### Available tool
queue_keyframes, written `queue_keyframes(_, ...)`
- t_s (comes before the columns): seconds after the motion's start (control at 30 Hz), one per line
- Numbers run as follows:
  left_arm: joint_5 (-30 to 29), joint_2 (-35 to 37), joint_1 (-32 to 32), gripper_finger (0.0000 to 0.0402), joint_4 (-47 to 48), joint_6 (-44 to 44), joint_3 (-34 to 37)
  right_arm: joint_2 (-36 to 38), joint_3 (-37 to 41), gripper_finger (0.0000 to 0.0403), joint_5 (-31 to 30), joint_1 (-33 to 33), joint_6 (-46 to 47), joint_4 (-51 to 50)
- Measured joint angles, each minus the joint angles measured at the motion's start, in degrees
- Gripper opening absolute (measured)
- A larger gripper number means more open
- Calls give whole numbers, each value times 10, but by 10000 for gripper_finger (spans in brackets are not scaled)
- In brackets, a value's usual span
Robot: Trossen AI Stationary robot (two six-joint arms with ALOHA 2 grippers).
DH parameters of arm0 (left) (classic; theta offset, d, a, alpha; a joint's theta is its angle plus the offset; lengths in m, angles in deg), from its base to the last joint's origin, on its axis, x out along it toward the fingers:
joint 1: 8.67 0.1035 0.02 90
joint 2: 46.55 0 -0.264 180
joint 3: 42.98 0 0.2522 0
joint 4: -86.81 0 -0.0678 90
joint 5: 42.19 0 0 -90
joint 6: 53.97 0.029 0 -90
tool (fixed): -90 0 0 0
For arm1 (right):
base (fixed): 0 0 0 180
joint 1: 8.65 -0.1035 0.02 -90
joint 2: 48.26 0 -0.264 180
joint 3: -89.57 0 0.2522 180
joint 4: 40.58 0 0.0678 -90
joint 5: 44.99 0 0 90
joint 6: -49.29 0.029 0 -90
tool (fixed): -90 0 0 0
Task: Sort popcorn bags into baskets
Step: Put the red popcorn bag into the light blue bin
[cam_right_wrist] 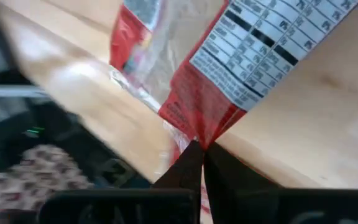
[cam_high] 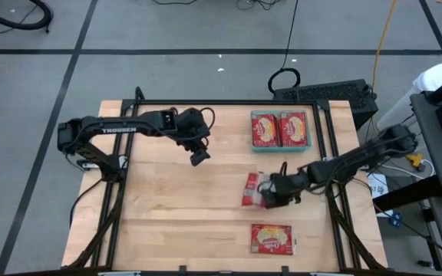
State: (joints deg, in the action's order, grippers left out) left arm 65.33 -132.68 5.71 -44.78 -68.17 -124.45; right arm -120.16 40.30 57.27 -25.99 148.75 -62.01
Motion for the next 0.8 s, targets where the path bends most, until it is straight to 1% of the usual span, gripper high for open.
queue_keyframes(0.1,0,0,-20,214,-43,9,0,35,0,0,1,36,-3,14)
queue_keyframes(0.23,-4,0,-63,214,-114,54,0,68,0,0,-20,81,-3,58)
queue_keyframes(0.33,-39,0,-98,225,-166,87,0,79,0,0,-18,114,-11,84)
queue_keyframes(0.47,-106,-9,-138,269,-224,134,0,79,0,0,-17,150,-25,110)
queue_keyframes(0.6,-144,-24,-138,314,-267,174,-2,73,0,0,-7,178,-43,124)
queue_keyframes(0.67,-140,-36,-129,323,-259,182,1,74,0,0,0,192,-46,140)
queue_keyframes(0.7,-134,-50,-124,324,-277,181,1,74,0,0,0,197,-48,144)
queue_keyframes(0.73,-124,-59,-118,324,-293,176,-1,75,-1,0,0,204,-52,148)
queue_keyframes(0.8,-100,-73,-109,316,-284,171,1,75,-1,0,0,213,-56,155)
